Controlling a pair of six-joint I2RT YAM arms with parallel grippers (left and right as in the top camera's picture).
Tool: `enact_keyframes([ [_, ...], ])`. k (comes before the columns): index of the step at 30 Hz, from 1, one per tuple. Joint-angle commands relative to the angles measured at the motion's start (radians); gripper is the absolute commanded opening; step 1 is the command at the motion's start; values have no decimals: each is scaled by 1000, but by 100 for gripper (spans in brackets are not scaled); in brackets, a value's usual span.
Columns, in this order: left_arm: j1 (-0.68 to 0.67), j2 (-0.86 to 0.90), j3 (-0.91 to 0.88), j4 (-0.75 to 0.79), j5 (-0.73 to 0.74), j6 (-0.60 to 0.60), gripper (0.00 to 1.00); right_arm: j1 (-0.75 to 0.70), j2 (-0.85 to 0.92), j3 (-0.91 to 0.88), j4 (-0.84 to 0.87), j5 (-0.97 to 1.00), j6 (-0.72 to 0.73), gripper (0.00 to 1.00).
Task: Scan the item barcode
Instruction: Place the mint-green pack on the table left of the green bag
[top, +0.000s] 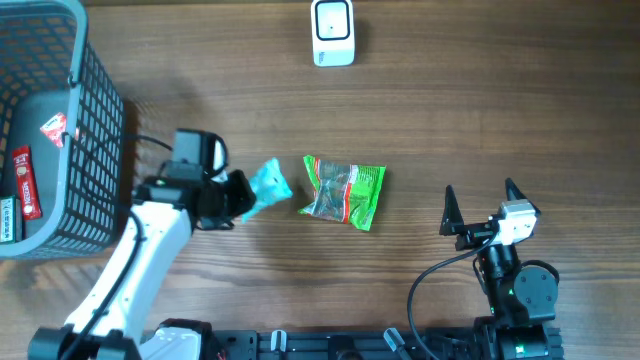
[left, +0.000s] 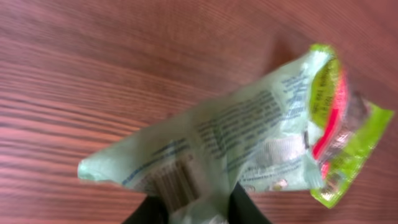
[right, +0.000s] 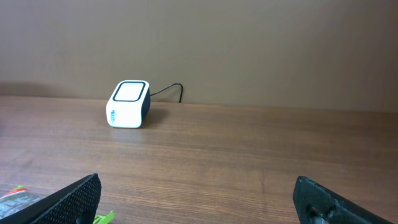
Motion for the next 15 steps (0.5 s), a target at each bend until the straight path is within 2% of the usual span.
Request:
enact_keyframes([
  [1,-42,50,-66,78,-40,-50,27,-2,-5,-1,1,-13,2,100],
  [2,-45,72,-67,84,-39,-50,32,-2,-5,-1,1,-13,2,100],
  [3,-45,90,-67,94,-39,-50,46,-2,-5,-1,1,-13,2,100],
  [4,-45,93,-67,105,-35,-50,69,-2,-5,-1,1,-13,2,100],
  [6,-45,78,-29,101,-12,-42,80,-2,-5,-1,1,-13,2,100],
  [9,-45,40,95,-1,-13,-39,82,-2,-5,-1,1,-13,2,100],
  [10,-45,34,121,-29,-14,-39,77,-2,-5,-1,1,-13,2,100],
  [11,-45,34,124,-35,-21,-39,66,-2,-5,-1,1,-13,2,100],
  [12,-45,40,120,-47,-48,-39,30,-2,-5,-1,1,-13,2,100],
  [13,-45,46,109,-52,-64,-39,4,-2,-5,-1,1,-13,2,100],
  [15,-49,65,71,-42,-65,-39,4,-2,-5,-1,1,-13,2,100],
])
